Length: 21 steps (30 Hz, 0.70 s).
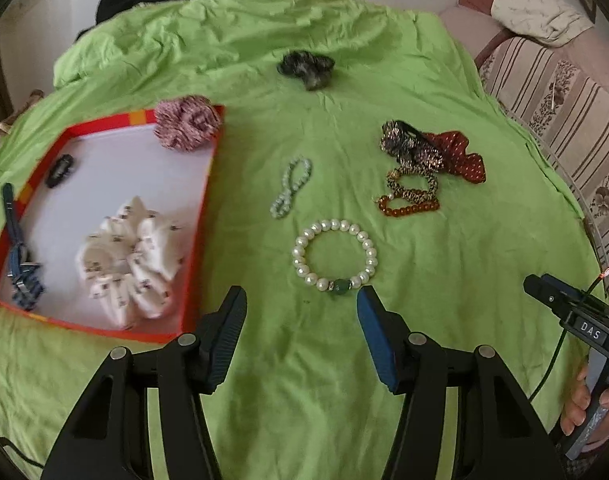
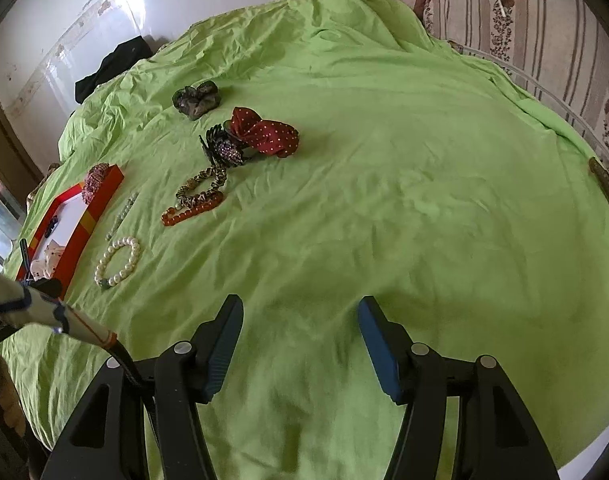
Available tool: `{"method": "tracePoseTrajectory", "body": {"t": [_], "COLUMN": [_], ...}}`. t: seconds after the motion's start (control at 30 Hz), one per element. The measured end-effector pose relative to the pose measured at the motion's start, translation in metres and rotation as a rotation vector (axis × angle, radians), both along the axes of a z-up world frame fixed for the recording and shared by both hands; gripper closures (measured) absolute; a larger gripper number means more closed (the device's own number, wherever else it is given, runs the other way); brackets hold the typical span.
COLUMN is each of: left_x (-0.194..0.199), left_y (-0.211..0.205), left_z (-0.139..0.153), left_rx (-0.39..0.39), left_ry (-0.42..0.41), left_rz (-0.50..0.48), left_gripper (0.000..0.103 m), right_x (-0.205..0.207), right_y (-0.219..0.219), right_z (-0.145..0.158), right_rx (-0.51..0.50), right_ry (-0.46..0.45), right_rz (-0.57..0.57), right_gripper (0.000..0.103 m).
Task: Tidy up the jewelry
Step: 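Move both tools back toward the pearl bracelet and red scrunchie, then grasp the pearl bracelet with left tool while right tool grasps red polka-dot scrunchie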
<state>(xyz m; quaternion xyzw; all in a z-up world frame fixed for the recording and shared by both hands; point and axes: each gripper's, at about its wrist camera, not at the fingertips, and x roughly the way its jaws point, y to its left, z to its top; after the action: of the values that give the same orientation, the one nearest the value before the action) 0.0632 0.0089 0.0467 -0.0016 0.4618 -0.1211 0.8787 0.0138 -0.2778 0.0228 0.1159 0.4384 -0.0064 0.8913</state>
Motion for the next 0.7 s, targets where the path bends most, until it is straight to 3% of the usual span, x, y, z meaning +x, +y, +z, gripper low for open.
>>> {"method": "tracePoseTrajectory", "body": {"t": [0.23, 0.47, 0.7], "left_x": [0.027, 0.047, 0.055], "left_y": [-0.010, -0.014, -0.016], "left_z": [-0.022, -0.036, -0.044], "left_rx": [-0.026, -0.059, -0.088], "left_ry": [0.057, 0.072, 0.067], "left_rz": [-0.007, -0.028, -0.047], "left_gripper": [0.047, 0.047, 0.047], "right_x": [0.035, 0.086, 0.133], "right_y": [0.003, -0.010, 0.005], "right_z": [0.001, 0.019, 0.012], "right_rx": [-0.014, -0.058, -0.160], "right_ry": [-0.002, -0.082, -0.071], "right_rz": [0.020, 0.002, 0.069], "right_gripper": [0.039, 0.039, 0.039]}}
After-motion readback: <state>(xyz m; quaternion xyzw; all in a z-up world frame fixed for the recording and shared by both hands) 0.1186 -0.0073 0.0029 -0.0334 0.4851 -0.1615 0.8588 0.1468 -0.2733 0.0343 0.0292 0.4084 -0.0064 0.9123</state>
